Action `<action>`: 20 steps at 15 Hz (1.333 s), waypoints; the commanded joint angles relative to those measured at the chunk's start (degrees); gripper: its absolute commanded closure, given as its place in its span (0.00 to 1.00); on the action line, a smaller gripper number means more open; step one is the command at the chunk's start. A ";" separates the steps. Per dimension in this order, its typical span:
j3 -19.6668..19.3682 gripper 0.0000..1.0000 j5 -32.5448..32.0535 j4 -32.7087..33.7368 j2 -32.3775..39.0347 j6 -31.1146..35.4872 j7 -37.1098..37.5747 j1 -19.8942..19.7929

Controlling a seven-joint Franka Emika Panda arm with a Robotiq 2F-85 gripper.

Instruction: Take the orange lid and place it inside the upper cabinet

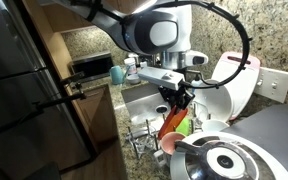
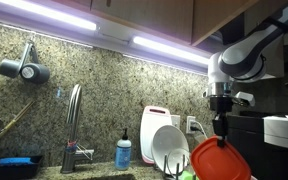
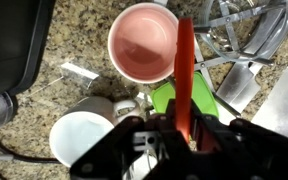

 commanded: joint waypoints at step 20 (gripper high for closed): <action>-0.96 0.96 6.55 -13.64 -17.99 9.70 -4.55 -1.31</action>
